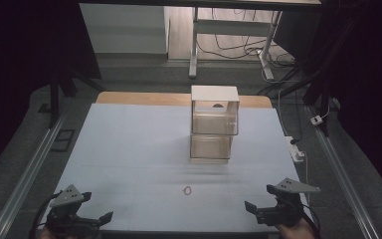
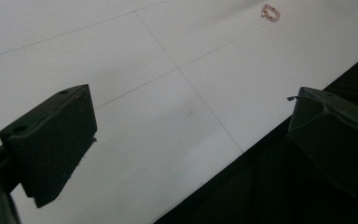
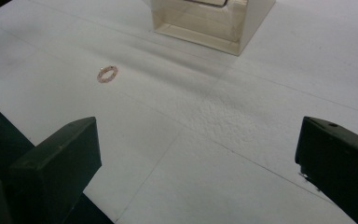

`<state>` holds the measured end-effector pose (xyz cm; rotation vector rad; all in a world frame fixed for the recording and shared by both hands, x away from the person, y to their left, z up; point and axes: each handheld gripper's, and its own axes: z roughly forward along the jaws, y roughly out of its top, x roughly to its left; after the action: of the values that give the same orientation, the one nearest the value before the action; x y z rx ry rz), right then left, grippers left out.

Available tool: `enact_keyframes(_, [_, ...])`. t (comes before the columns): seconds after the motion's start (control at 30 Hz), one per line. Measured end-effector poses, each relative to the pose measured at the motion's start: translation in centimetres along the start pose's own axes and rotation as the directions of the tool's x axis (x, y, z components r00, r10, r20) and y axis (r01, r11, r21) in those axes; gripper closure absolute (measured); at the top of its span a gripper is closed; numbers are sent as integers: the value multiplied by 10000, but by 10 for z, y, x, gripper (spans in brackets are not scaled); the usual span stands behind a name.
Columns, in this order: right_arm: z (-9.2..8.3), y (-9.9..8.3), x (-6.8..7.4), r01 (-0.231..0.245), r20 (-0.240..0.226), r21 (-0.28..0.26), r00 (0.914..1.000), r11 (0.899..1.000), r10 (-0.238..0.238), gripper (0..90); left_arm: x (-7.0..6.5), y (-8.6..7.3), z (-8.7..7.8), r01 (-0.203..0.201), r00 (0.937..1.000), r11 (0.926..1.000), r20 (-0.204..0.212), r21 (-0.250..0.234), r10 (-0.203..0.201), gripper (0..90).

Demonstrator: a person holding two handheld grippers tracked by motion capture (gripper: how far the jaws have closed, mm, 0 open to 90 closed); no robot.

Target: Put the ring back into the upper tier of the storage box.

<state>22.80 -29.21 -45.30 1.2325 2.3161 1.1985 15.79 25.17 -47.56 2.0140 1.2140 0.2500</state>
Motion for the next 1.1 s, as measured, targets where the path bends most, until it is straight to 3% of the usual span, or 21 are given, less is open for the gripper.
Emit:
enact_keyframes(0.4, [6,5,9,727,-62,141,9973,9973,-726,0,-1,0,0,-92,10000,9999,-22,55,93,12])
enact_keyframes(1.1, [30,15,21,897,-655,343,9940,9954,-873,0,-1,0,1,-85,10000,9999,13,124,85,11])
